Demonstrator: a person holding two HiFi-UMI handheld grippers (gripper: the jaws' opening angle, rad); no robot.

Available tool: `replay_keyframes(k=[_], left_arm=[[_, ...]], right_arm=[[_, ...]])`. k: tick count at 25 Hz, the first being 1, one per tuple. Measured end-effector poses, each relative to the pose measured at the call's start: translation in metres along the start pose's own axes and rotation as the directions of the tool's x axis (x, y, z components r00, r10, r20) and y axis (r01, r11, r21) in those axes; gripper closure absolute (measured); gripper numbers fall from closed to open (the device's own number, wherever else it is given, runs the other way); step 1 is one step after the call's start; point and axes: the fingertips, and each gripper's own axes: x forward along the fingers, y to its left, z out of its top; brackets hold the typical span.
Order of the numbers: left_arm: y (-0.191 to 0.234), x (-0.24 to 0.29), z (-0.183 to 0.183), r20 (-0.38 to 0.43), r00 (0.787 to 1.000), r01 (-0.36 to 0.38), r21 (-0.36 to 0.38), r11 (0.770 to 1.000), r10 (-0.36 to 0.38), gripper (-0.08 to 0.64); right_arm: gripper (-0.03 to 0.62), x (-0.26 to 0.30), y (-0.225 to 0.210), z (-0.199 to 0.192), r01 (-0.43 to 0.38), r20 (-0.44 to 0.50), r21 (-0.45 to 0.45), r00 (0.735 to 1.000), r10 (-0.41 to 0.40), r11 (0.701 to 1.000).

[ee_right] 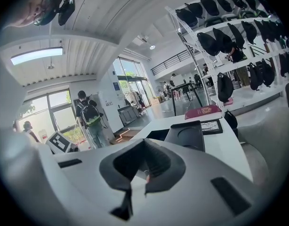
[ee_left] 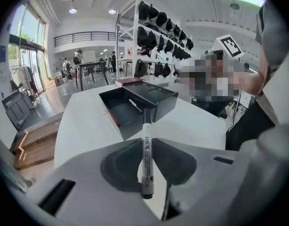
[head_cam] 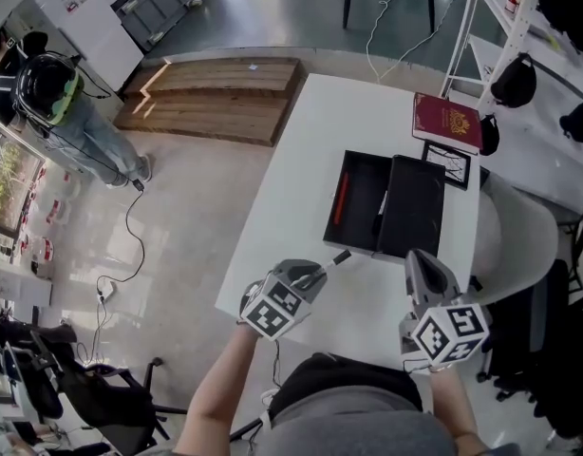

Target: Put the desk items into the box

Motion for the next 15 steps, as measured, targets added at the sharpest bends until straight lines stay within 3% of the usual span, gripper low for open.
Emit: replay_keyframes(k=[15], left_arm=[[0.012,-0.026,0.049,0.170,0.978,-0.109,-0.090,0.990,0.123,0.488]], right_arm=[[0.588,-0.007,0.005,0.014,-0.017,0.033,-0.050,0.999,0.019,0.999]])
